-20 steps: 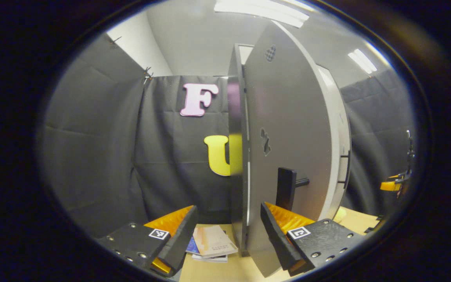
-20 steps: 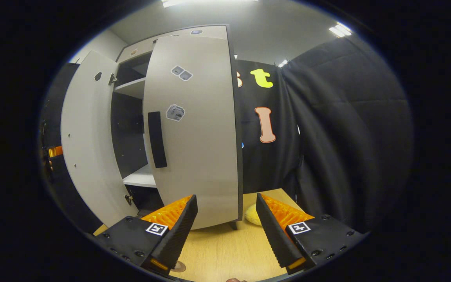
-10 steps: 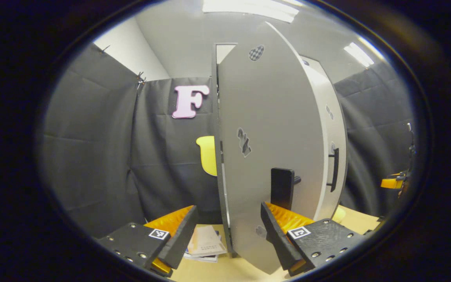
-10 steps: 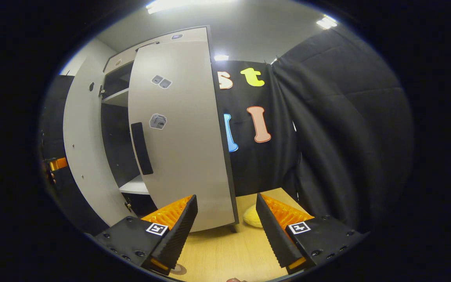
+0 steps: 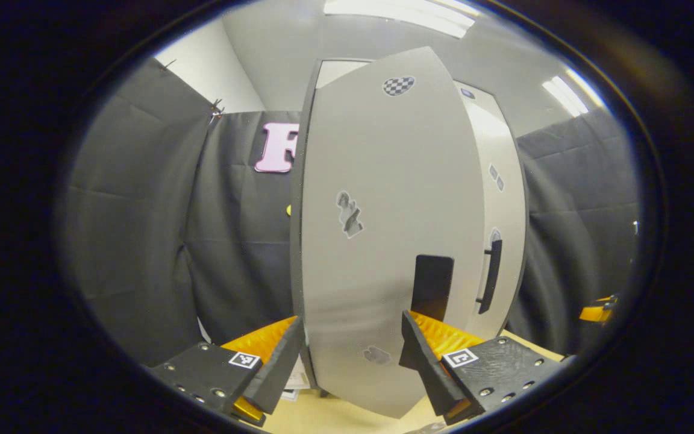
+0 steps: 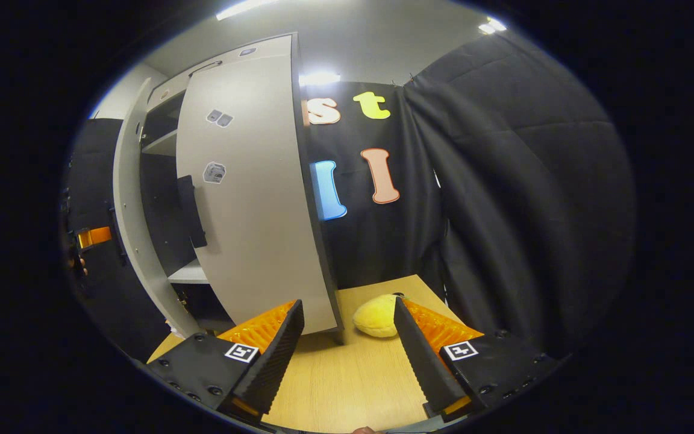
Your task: Grasp the bottle in the cabinet with the left hand and place it on the coaster, then close the right door with the right hand and the left door with the left hand.
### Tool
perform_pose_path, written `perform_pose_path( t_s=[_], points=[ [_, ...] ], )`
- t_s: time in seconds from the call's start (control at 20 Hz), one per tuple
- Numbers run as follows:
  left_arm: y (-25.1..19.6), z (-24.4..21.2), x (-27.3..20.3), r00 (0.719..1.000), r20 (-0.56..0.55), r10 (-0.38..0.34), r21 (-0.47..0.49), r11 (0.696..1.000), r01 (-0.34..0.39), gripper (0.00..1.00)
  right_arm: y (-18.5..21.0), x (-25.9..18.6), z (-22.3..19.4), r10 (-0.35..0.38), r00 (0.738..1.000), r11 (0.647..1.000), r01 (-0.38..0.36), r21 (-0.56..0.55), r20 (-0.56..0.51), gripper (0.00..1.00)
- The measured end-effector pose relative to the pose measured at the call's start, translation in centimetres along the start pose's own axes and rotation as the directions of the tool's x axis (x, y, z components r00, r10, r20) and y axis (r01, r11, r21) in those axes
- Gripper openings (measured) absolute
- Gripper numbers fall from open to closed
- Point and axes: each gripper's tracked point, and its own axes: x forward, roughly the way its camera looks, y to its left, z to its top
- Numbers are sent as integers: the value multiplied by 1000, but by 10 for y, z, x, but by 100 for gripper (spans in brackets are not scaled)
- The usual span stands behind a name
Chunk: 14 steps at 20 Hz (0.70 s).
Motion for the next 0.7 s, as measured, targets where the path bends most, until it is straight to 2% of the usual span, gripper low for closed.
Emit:
perform_pose_path(
  t_s=[0.1,0.3,0.5,0.55,0.6,0.7],
  points=[
    [0,-4,-10,998,-6,61,-37,997,-61,99,-9,-1,0,-1,1000,1000,1,-4,0,96],
    [-7,-23,-46,994,-25,108,-125,986,-110,100,-31,-1,-8,-3,1000,1000,3,-2,-22,96],
    [9,-39,-83,982,-43,182,-178,966,-186,99,-55,14,-24,-16,999,1000,14,-27,-50,96],
    [12,-38,-90,981,-44,189,-198,961,-194,94,-61,19,-31,-20,997,1000,18,-23,-72,96],
    [17,-36,-98,979,-36,201,-202,958,-204,89,-64,26,-35,-23,996,1000,22,-14,-83,96],
    [32,-24,-117,971,-5,238,-177,956,-235,92,-63,39,-34,-22,996,1000,23,11,-83,96]
  ],
)
